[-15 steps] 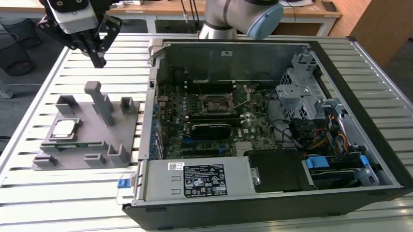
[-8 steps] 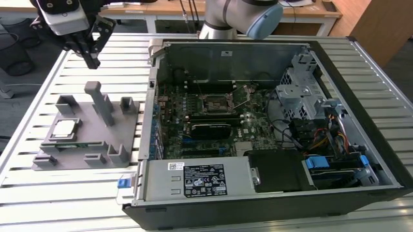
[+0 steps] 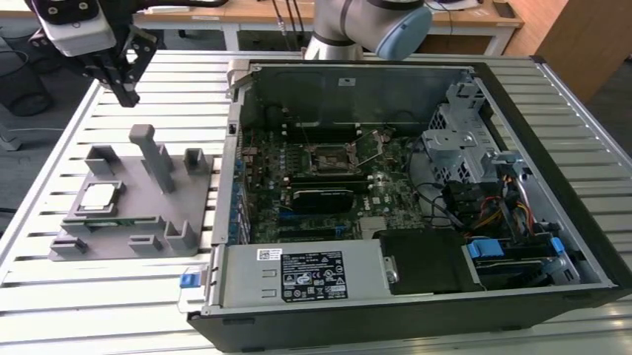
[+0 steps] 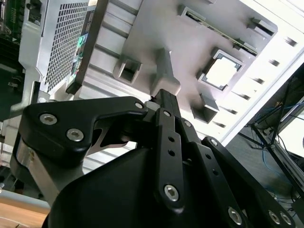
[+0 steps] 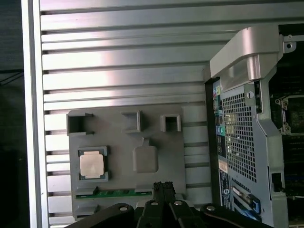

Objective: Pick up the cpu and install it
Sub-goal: 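Reach for the cpu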

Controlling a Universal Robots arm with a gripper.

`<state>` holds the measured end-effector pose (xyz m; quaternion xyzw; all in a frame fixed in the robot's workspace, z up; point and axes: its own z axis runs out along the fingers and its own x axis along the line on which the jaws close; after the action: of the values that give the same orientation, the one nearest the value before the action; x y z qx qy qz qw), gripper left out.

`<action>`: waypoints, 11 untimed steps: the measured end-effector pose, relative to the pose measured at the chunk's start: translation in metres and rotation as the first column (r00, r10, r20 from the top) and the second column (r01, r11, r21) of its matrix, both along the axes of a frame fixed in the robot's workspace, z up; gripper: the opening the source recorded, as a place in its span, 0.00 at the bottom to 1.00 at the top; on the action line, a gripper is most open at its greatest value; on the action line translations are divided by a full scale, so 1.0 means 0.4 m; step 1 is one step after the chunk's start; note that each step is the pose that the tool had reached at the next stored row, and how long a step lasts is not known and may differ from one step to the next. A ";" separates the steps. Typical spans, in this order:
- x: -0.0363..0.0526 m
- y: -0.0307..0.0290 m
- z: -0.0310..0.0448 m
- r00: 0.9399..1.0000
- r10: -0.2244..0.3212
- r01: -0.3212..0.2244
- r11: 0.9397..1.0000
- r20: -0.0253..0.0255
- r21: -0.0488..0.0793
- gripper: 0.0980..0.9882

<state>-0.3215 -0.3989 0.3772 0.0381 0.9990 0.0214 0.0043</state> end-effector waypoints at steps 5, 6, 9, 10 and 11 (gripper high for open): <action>-0.043 -0.003 -0.006 1.000 0.000 0.000 1.000 -0.001 0.000 0.01; -0.052 -0.004 -0.007 1.000 0.000 0.000 1.000 -0.001 0.000 0.01; -0.081 -0.009 -0.012 1.000 0.000 0.000 1.000 -0.001 0.000 0.01; -0.090 -0.010 -0.013 1.000 0.000 0.000 1.000 -0.001 0.000 0.01; -0.099 -0.012 -0.015 1.000 0.000 0.000 1.000 -0.001 0.000 0.01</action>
<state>-0.3613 -0.4035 0.3713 0.0381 0.9990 0.0213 0.0036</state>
